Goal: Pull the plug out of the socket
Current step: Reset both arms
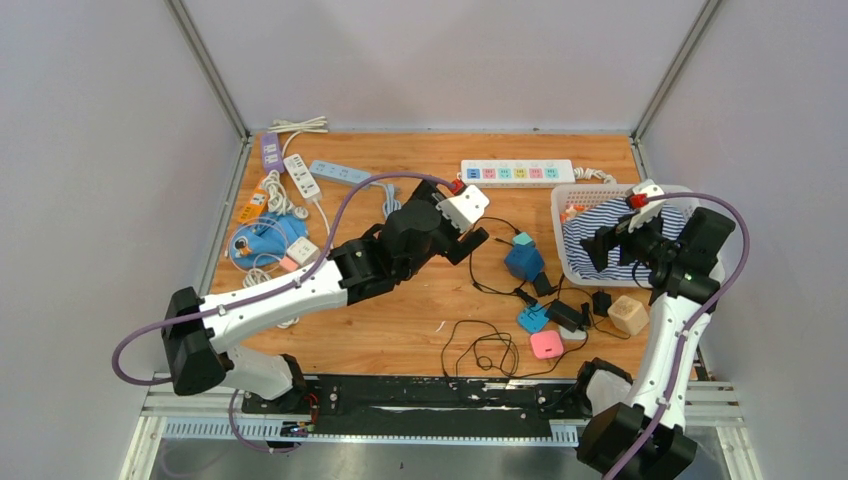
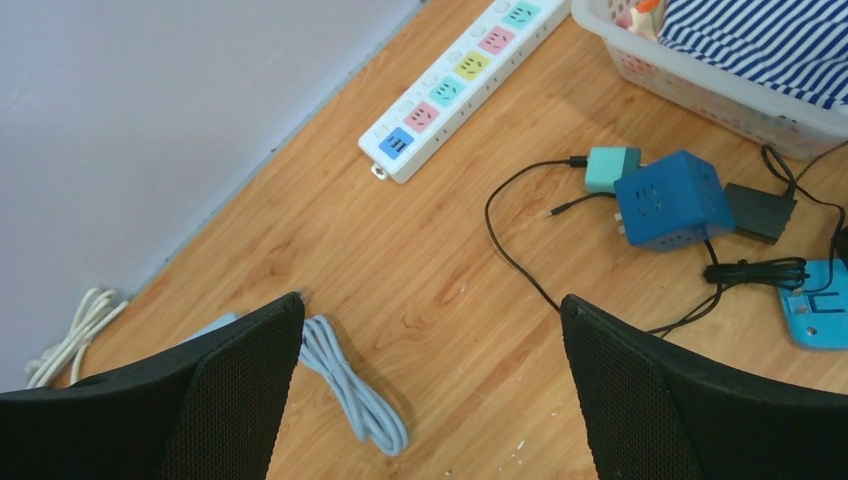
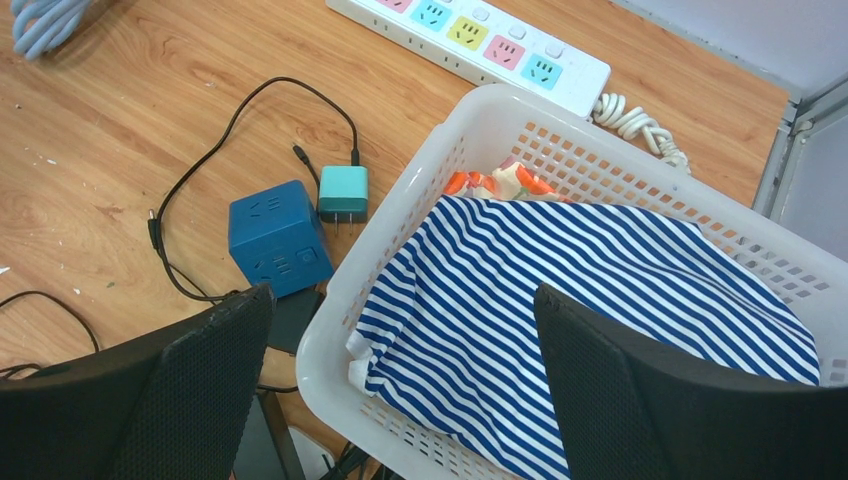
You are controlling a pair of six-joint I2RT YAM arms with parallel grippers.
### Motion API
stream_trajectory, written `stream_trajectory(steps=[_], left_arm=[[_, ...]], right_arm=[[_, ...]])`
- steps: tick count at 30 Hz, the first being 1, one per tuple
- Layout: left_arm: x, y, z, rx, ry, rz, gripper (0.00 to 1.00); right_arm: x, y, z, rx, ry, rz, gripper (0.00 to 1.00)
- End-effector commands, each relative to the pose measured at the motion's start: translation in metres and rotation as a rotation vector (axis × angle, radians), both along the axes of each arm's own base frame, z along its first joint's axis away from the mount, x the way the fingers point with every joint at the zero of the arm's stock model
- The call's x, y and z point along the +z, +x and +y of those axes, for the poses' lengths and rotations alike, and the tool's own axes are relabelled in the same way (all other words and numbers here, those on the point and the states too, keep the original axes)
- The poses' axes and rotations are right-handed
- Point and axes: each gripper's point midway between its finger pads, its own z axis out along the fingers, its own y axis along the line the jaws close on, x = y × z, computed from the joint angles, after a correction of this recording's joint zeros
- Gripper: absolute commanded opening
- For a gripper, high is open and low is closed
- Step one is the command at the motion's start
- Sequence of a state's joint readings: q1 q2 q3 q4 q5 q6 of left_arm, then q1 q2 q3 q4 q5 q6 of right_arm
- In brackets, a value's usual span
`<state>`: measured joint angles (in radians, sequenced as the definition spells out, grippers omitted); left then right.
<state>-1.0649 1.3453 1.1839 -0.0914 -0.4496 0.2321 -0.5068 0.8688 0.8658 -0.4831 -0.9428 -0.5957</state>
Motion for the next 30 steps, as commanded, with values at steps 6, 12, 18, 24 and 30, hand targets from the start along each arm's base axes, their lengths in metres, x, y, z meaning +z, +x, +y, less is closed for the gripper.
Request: stream_trajectory(steps=[6,12,18,24,30], left_arm=[[-0.021,0.012,-0.007,-0.027,-0.023,0.036,1.00],[-0.035,0.037,0.017,0.005,-0.119,0.131,1.00],[-0.041,0.059,0.049,0.034,-0.248,0.228,1.00],[-0.048,0.081,0.101,0.143,-0.369,0.257,1.00],[-0.048,0.087,0.131,0.213,-0.389,0.241,1.00]], right_arm=[[0.006,0.002,-0.007,-0.074,0.041,-0.037,1.00],[0.025,0.010,-0.017,-0.212,0.152,-0.054,1.00],[0.036,0.010,-0.020,-0.271,0.206,-0.052,1.00],[0.042,0.008,-0.020,-0.283,0.201,-0.060,1.00],[0.049,0.007,-0.023,-0.324,0.230,-0.051,1.00]])
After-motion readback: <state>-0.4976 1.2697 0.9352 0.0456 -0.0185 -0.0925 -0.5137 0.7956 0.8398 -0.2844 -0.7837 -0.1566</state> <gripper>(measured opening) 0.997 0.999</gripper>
